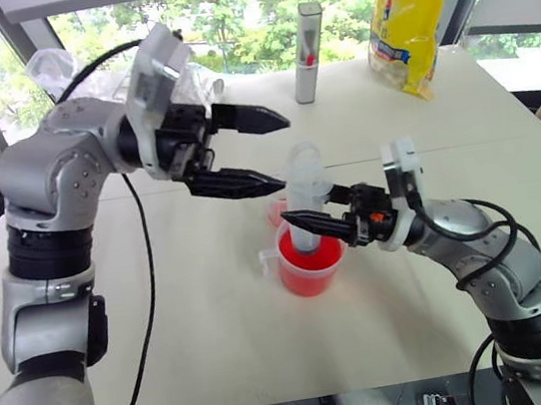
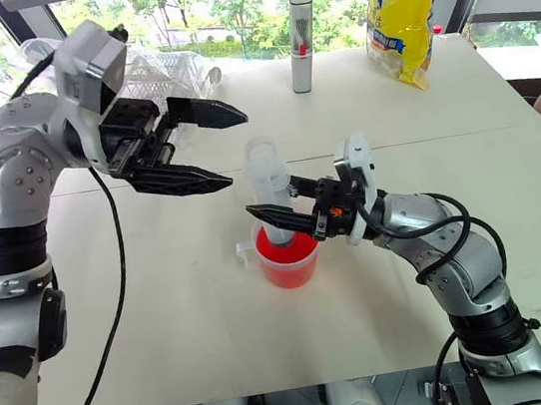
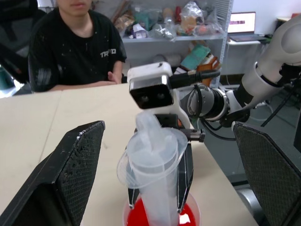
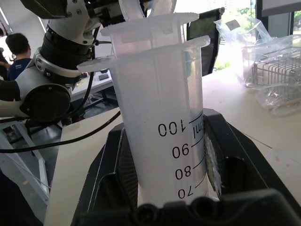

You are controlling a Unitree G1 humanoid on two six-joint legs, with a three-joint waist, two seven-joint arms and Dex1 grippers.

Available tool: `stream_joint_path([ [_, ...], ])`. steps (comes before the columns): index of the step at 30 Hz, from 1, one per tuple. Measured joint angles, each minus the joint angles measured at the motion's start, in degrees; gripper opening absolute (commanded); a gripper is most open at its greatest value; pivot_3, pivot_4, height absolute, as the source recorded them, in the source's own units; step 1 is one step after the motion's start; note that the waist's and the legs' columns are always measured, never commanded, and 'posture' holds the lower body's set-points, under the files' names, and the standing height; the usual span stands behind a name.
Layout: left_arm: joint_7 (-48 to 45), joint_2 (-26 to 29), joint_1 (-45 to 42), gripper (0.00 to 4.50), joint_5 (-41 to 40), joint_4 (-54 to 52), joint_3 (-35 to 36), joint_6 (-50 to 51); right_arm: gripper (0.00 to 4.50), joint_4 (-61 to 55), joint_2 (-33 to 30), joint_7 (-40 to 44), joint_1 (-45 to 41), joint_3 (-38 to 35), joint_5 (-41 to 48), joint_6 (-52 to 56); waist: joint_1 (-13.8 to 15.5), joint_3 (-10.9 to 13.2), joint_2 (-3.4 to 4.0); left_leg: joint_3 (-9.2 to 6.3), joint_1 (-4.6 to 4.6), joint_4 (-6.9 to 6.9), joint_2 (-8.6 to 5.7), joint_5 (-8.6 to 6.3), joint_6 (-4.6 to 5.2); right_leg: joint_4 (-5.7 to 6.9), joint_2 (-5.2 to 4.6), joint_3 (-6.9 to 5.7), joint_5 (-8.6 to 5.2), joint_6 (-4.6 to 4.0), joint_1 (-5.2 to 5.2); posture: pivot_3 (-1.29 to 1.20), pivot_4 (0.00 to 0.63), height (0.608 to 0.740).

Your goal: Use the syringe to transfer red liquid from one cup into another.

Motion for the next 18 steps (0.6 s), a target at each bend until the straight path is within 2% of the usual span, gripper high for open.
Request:
stream_joint_path([
  [7,-1.0,-2.1,0.0,4.5,0.7,0.9,-2.5,0.1,1.5,0.5,0.0,0.9,0.1,0.0,-1.2,-0.4,-0.1,0.0,0.0,0.0,0.0,0.0,-0.01,0.0,0.0,0.01,0.01,0.0,0.0,0.0,0.0,0.0,0.15,0.74],
  [18,-2.8,-1.7,0.5,4.5,0.4,0.4,-3.5,1.7,1.5,0.5,0.0,1.1,0.5,0.0,-2.1,-0.4,-0.1,0.0,0.0,0.0,0.0,0.01,-0.01,0.0,0.0,0.02,0.01,0.0,0.0,0.0,0.0,0.0,0.15,0.74],
])
